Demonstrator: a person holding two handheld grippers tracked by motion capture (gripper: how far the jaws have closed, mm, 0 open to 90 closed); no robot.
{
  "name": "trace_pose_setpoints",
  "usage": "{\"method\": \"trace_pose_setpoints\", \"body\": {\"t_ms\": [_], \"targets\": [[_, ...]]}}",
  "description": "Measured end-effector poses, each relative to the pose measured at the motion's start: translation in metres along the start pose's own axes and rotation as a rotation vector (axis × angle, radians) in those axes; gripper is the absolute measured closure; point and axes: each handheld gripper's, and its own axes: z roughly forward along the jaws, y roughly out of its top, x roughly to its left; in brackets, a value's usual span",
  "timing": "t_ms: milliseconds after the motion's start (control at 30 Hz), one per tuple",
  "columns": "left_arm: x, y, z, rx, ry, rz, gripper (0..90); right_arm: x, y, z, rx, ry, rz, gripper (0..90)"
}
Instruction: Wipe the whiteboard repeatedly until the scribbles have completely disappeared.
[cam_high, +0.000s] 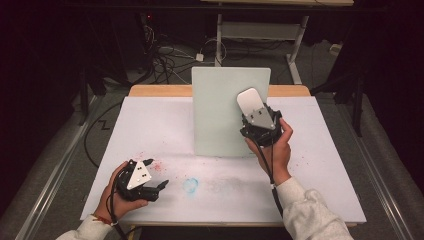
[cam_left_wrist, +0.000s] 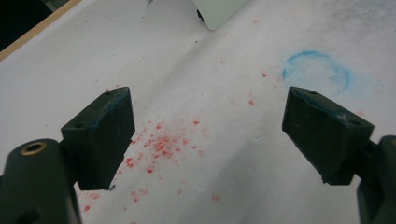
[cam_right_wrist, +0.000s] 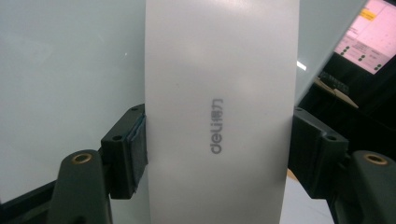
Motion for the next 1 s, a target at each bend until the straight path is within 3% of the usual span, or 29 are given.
{"method": "trace_pose_setpoints", "body": {"t_ms": [200,600,700,833,1000], "targets": [[-0.001,0.001,0.001,0.002,0.001,0.008,16.3,0.017,-0.022,-0.002,0.021,0.01,-0.049,31.0],[0.0,0.0,-0.001,-0.003,0.003,-0.001,16.3,0.031,-0.051,-0.005,0.071,0.034,-0.131,30.9],[-0.001,0.0,0.0,0.001,0.002,0.002,16.3,0.024,-0.045,-0.005,0.088,0.069,-0.112,30.9],[-0.001,0.001,0.002,0.002,0.0,0.004,16.3,0.01,-0.029,-0.004,0.056,0.029,-0.066,30.9],[-0.002,0.002,0.004,0.006,-0.005,0.002,16.3,-0.007,0.007,0.0,0.019,-0.003,-0.033,30.9]]}}
